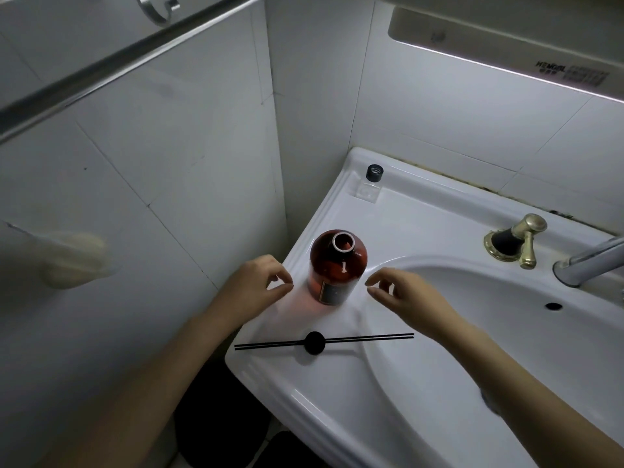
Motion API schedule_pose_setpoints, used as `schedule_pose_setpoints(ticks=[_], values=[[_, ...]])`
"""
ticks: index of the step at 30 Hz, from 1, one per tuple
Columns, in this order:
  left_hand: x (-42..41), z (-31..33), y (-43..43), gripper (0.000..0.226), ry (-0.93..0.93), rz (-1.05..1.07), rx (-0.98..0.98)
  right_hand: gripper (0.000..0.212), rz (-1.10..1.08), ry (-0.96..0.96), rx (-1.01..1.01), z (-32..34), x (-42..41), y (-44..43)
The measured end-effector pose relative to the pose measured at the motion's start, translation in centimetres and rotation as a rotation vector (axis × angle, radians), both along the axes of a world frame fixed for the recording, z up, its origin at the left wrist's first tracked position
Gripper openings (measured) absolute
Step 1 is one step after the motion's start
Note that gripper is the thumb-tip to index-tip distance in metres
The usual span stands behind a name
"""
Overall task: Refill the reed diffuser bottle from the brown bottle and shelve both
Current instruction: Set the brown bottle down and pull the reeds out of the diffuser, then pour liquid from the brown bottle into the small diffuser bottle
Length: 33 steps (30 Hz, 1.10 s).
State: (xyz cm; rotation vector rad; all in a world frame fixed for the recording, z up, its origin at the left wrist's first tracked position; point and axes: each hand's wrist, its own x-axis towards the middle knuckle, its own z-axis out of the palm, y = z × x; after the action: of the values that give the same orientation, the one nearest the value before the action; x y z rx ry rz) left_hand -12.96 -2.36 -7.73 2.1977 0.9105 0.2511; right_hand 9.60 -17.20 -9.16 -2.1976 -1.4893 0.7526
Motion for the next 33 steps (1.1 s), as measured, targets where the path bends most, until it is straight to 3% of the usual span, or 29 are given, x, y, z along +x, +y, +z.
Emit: schedule_pose_setpoints(ticks=[10, 20, 33], values=[[4.9, 0.8, 4.3, 0.016, 0.023, -0.011, 0.046, 0.01, -0.168, 0.037, 0.042, 0.0, 5.6, 5.8], [7.6, -0.3, 6.9, 0.035, 0.057, -0.002, 0.054, 0.065, -0.32, 0.049, 0.039, -0.8, 9.7, 13.2], [7.5, -0.5, 6.9, 0.051, 0.023, 0.009, -0.026, 0.051, -0.3, 0.085, 0.075, -0.8, 9.1, 13.9]])
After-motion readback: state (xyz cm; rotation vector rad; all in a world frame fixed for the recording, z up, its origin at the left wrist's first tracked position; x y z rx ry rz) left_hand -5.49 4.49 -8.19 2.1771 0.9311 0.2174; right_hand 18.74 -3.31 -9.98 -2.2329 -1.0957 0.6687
